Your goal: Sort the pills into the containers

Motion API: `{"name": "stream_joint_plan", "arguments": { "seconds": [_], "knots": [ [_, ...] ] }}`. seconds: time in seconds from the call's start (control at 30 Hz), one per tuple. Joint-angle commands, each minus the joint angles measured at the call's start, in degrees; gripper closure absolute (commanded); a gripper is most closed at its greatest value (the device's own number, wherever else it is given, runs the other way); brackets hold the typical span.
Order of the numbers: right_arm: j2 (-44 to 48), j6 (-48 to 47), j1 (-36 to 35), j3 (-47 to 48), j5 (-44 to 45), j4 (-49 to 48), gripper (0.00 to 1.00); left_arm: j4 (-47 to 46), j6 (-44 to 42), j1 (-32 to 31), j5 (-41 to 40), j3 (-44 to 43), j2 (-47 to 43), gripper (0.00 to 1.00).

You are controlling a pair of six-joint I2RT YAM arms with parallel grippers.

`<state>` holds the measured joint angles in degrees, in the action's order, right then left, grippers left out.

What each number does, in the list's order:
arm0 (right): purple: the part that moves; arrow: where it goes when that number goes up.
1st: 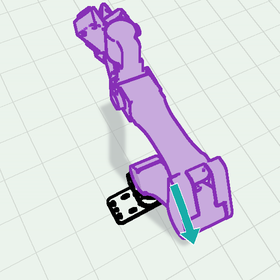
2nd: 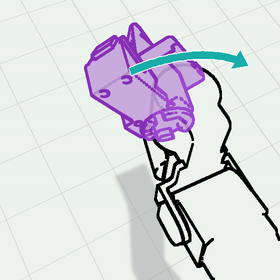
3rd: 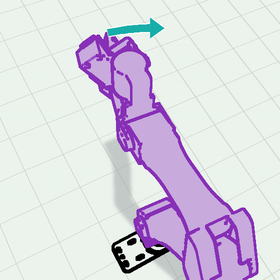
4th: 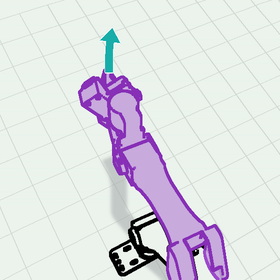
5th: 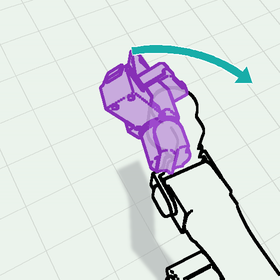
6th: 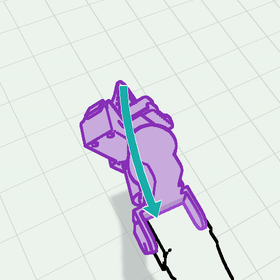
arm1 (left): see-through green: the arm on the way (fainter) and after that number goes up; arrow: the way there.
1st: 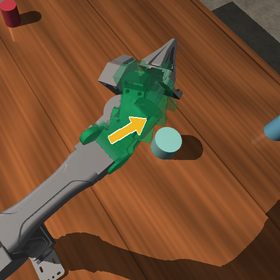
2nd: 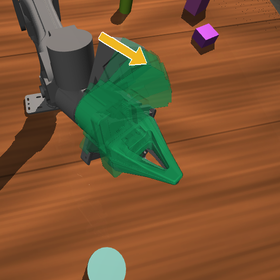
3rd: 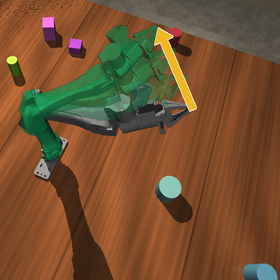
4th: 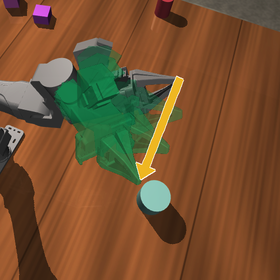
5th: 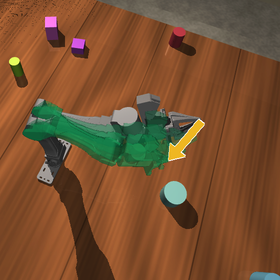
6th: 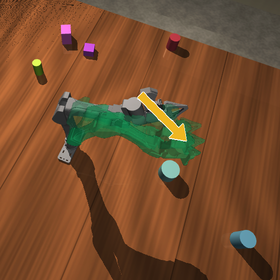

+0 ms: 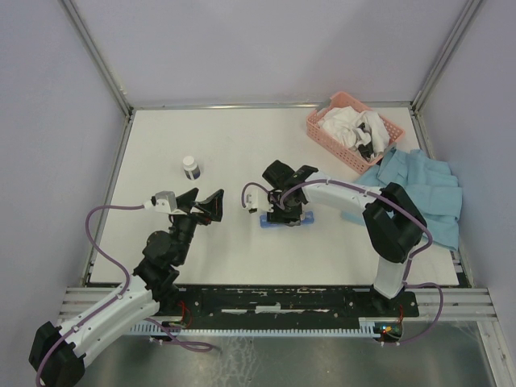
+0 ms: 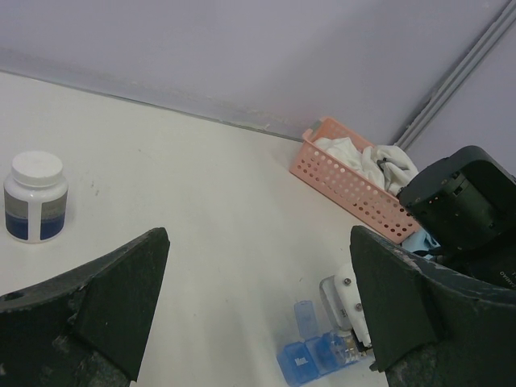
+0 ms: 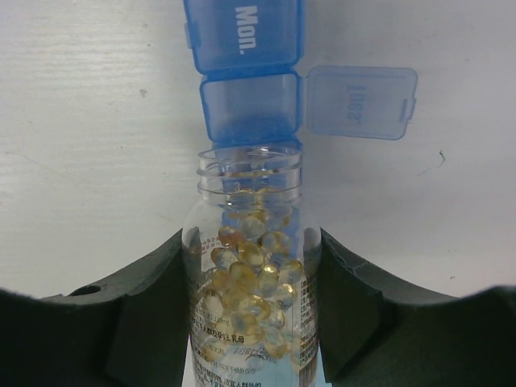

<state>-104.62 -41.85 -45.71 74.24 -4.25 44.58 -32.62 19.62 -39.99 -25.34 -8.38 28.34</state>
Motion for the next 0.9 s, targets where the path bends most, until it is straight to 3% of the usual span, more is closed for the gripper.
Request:
{"name": "stream_joint_plan", "arguments": {
  "seconds": [0.0,0.1,0.17,0.27,0.33,0.4,0.47,0.53,0.57,0.63,0.67,0.73,0.8,0.83,0.87],
  "knots": [
    [-0.6,-0.2,0.4,4.1,-0.3,4.2,0.96,-1.4,1.4,0.2,-0.7,-0.5,-0.3,0.00],
    [2.0,0.2,-0.2,0.4,4.2,-2.8,0.97,-1.2,1.3,0.2,-0.6,-0.7,-0.2,0.00],
    [0.5,0.0,0.8,4.0,-2.2,3.8,0.96,-1.4,1.4,0.2,-0.7,-0.4,-0.4,0.00],
    [2.1,-0.2,-0.7,0.0,3.2,-2.6,0.98,-1.2,1.3,0.2,-0.6,-0.7,0.0,0.00],
    [0.5,1.3,0.9,4.1,0.7,1.8,0.99,-1.2,1.3,0.2,-0.6,-0.7,-0.2,0.00],
    [1.3,-1.4,-0.5,1.6,-1.5,2.4,0.97,-1.3,1.4,0.2,-0.7,-0.7,-0.1,0.00],
    [1.7,2.0,0.2,0.5,4.1,-2.9,0.99,-1.1,1.3,0.2,-0.6,-0.8,0.2,0.00],
    [-0.4,0.8,1.5,5.4,-0.6,4.9,0.97,-1.2,1.3,0.3,-0.6,-0.8,0.1,0.00],
    [1.2,-0.9,0.5,3.1,-2.5,3.1,0.96,-1.3,1.4,0.2,-0.7,-0.8,0.1,0.00],
    [3.3,0.6,-1.1,-1.8,4.5,-5.2,0.97,-1.1,1.3,0.3,-0.6,-1.0,0.4,0.00],
    [1.5,2.1,0.3,1.6,5.2,-1.7,0.98,-1.1,1.3,0.2,-0.5,-1.0,0.4,0.00],
    [-0.2,0.2,1.1,5.6,-1.6,5.6,0.94,-1.2,1.4,0.2,-0.6,-0.8,0.1,0.00],
    [4.0,-1.9,-2.4,-2.5,1.4,-3.8,0.92,-1.1,1.3,0.3,-0.7,-0.9,0.2,0.00],
    [3.4,-0.6,-2.1,-0.9,4.2,-4.1,0.93,-1.0,1.3,0.3,-0.6,-0.9,0.3,0.00],
    [0.1,0.3,-0.4,3.5,2.3,2.6,0.94,-1.2,1.3,0.3,-0.5,-0.8,0.1,0.00]
  ]
}}
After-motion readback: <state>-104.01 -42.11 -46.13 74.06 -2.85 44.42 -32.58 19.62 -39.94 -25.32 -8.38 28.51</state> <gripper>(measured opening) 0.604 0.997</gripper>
